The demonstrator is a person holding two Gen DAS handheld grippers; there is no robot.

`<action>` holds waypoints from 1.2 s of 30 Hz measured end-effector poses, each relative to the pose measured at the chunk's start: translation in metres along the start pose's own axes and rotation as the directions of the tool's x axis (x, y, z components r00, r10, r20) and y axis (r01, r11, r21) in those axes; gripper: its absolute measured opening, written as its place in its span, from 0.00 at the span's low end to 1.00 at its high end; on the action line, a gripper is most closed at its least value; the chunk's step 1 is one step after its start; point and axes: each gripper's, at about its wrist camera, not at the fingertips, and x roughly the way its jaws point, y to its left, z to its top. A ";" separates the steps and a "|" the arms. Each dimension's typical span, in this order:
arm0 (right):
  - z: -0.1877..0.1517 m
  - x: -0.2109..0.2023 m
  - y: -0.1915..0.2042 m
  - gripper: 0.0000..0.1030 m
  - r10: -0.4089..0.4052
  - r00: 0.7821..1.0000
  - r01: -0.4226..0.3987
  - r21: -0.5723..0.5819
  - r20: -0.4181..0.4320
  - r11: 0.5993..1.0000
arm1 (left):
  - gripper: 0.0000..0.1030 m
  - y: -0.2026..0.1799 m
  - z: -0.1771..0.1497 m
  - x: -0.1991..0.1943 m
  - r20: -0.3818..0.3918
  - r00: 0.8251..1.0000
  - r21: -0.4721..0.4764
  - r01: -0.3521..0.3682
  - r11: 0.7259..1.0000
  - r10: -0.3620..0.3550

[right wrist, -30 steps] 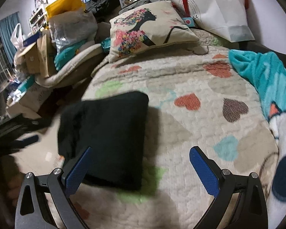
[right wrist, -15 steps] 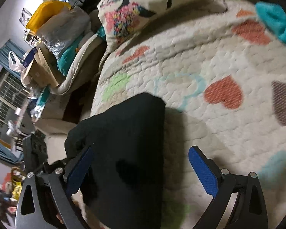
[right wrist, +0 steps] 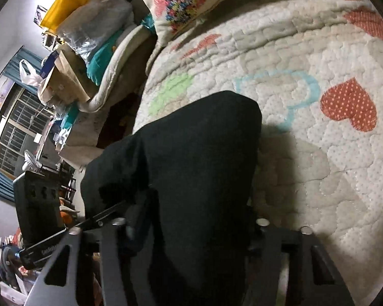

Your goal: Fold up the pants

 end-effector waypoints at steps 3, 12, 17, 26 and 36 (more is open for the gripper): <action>0.002 -0.009 0.010 0.40 0.005 1.000 -0.005 -0.023 0.013 1.000 | 0.41 -0.009 0.002 -0.008 0.020 1.000 0.009 0.009 1.000 -0.009; 0.038 -0.041 0.031 0.39 -0.016 0.999 0.019 -0.072 0.052 0.997 | 0.41 -0.049 0.032 -0.014 0.067 0.998 0.038 0.019 0.999 -0.022; 0.067 -0.047 0.017 0.39 -0.044 0.995 0.048 -0.051 0.088 0.998 | 0.41 -0.064 0.064 0.011 0.057 0.998 0.033 0.036 0.999 -0.038; 0.103 -0.030 -0.020 0.38 -0.095 0.991 0.097 -0.015 0.094 0.995 | 0.41 -0.056 0.100 0.064 0.029 1.000 0.028 0.002 1.000 -0.003; 0.096 -0.004 -0.073 0.74 -0.179 0.981 0.173 0.076 0.078 0.982 | 0.57 0.002 0.111 0.093 -0.020 0.995 -0.149 0.094 0.984 -0.098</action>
